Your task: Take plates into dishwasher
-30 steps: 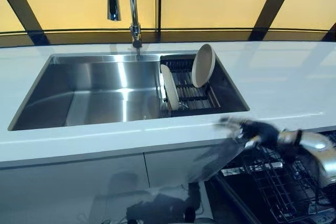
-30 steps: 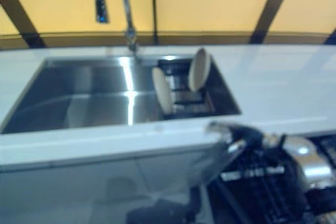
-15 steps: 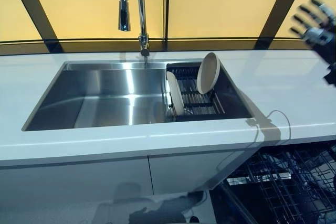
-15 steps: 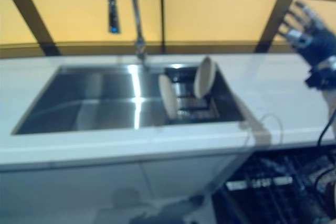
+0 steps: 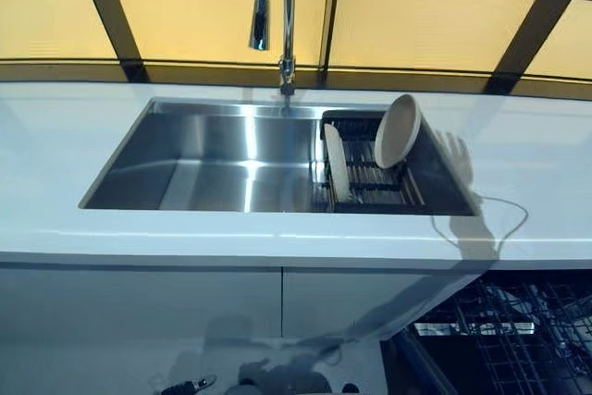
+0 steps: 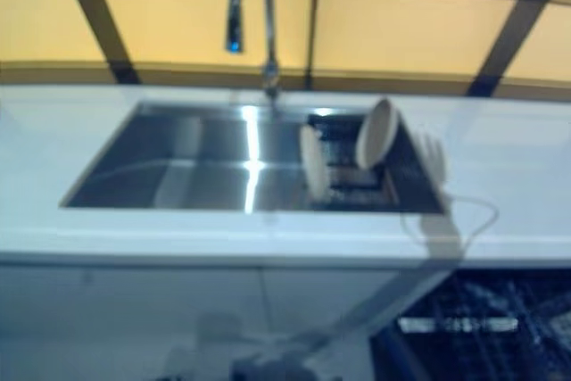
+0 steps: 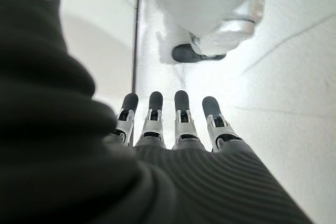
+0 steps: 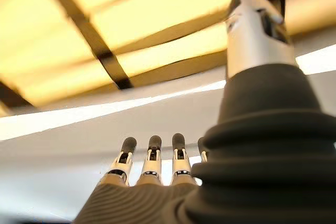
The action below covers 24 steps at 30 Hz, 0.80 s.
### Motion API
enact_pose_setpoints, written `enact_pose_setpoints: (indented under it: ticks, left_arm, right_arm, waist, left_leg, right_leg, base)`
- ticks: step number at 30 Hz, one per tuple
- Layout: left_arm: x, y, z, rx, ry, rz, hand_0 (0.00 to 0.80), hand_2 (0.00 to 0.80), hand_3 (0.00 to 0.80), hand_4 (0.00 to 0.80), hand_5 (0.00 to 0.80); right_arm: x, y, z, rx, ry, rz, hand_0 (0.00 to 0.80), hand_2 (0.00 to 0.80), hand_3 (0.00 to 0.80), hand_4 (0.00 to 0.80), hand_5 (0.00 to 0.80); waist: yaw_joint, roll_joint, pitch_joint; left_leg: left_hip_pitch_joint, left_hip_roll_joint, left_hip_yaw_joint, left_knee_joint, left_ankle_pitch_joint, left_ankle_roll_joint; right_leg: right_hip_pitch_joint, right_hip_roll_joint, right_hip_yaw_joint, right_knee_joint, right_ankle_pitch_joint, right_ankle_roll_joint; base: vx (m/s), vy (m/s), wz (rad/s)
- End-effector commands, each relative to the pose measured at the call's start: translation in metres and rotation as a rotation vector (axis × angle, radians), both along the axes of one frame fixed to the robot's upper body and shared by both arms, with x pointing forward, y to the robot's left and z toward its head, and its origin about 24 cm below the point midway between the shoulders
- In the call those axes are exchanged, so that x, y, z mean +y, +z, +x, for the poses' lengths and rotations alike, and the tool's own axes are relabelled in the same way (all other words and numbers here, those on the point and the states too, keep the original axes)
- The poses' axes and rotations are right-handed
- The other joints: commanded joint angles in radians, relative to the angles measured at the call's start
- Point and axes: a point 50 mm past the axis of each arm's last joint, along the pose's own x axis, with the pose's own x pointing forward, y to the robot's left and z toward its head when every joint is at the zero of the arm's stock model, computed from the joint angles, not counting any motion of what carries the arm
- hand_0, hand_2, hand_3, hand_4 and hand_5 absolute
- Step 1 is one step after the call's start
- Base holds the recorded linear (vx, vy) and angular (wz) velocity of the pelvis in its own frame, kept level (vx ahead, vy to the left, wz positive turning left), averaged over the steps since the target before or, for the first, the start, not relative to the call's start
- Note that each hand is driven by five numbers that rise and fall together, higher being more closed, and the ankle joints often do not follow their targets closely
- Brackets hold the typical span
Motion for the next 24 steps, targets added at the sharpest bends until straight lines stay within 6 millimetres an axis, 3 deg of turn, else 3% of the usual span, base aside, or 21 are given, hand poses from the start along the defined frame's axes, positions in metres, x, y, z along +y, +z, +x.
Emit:
enact_pose_setpoints:
  ticks: [1, 2, 6, 10, 11, 12, 18, 24]
  left_arm:
    - [0.023, 0.013, 0.019, -0.062, 0.011, 0.061, 0.0, 0.0, 0.0, 0.0, 0.0]
    - [0.029, 0.017, 0.023, -0.083, 0.062, 0.085, 0.0, 0.0, 0.0, 0.0, 0.0]
    - [0.026, 0.017, 0.029, -0.096, 0.073, 0.067, 0.0, 0.0, 0.0, 0.0, 0.0]
    - [0.023, 0.016, 0.029, -0.096, 0.084, 0.065, 0.0, 0.0, 0.0, 0.0, 0.0]
    - [0.011, 0.011, 0.031, -0.098, 0.071, 0.081, 0.0, 0.0, 0.0, 0.0, 0.0]
    - [0.013, 0.011, 0.029, -0.095, 0.07, 0.095, 0.0, 0.0, 0.0, 0.0, 0.0]
    - [0.011, 0.016, 0.05, -0.117, 0.088, 0.051, 0.0, 0.0, 0.0, 0.0, 0.0]
    - [0.006, 0.016, 0.052, -0.143, 0.08, 0.023, 0.0, 0.0, 0.0, 0.0, 0.0]
  right_arm:
    - [0.028, 0.026, -0.004, -0.057, 0.0, -0.226, 0.0, 0.0, 0.0, 0.0, 0.0]
    - [0.031, 0.022, -0.004, -0.053, 0.004, -0.246, 0.0, 0.0, 0.0, 0.0, 0.0]
    - [0.027, 0.005, 0.003, 0.048, -0.055, -0.384, 0.0, 0.0, 0.0, 0.0, 0.0]
    - [0.028, -0.006, 0.01, 0.087, -0.086, -0.461, 0.0, 0.0, 0.0, 0.0, 0.0]
    - [0.032, -0.007, 0.01, 0.081, -0.095, -0.447, 0.0, 0.0, 0.0, 0.0, 0.0]
    - [0.033, -0.013, 0.011, 0.079, -0.093, -0.444, 0.0, 0.0, 0.0, 0.0, 0.0]
    - [0.041, -0.022, 0.024, 0.102, -0.112, -0.549, 0.0, 0.0, 0.0, 0.0, 0.0]
    - [0.05, -0.027, 0.03, 0.11, -0.145, -0.662, 0.0, 0.0, 0.0, 0.0, 0.0]
  waist:
    - [0.027, -0.011, 0.016]
    - [0.03, -0.032, 0.011]
    - [0.041, -0.046, 0.021]
    - [0.048, -0.036, 0.04]
    - [0.052, -0.043, 0.048]
    - [0.051, -0.052, 0.054]
    - [0.026, -0.012, 0.085]
    - [0.022, 0.018, 0.109]
  left_leg:
    - [0.018, 0.046, -0.054, -0.006, 0.005, 0.011]
    - [0.006, 0.065, -0.051, -0.014, 0.001, 0.011]
    - [-0.013, 0.085, -0.053, -0.088, 0.049, -0.015]
    - [-0.052, 0.083, -0.07, -0.134, 0.081, -0.031]
    - [-0.063, 0.08, -0.074, -0.134, 0.078, -0.03]
    - [-0.073, 0.08, -0.081, -0.136, 0.078, -0.034]
    - [-0.102, 0.062, -0.082, -0.136, 0.089, -0.034]
    - [-0.129, 0.051, -0.082, -0.136, 0.094, -0.034]
  right_leg:
    - [-0.032, -0.005, 0.023, 0.058, 0.043, 0.052]
    - [-0.019, 0.01, 0.014, -0.003, 0.04, 0.05]
    - [-0.007, 0.034, -0.013, -0.079, 0.063, 0.05]
    - [-0.036, 0.043, -0.016, -0.09, 0.062, 0.052]
    - [-0.04, 0.048, -0.025, -0.09, 0.067, 0.056]
    - [-0.044, 0.052, -0.026, -0.09, 0.064, 0.053]
    - [-0.078, 0.037, -0.014, -0.09, 0.063, 0.048]
    - [-0.11, 0.028, -0.008, -0.09, 0.064, 0.048]
  base:
    - [0.058, -0.368, 0.2]
    - [0.062, -0.352, 0.26]
    - [0.021, -0.175, 0.32]
    - [-0.069, -0.089, 0.01]
    - [-0.058, -0.186, -0.01]
    - [-0.022, -0.144, 0.02]
    - [-0.02, 0.069, 0.01]
    - [-0.056, 0.03, 0.01]
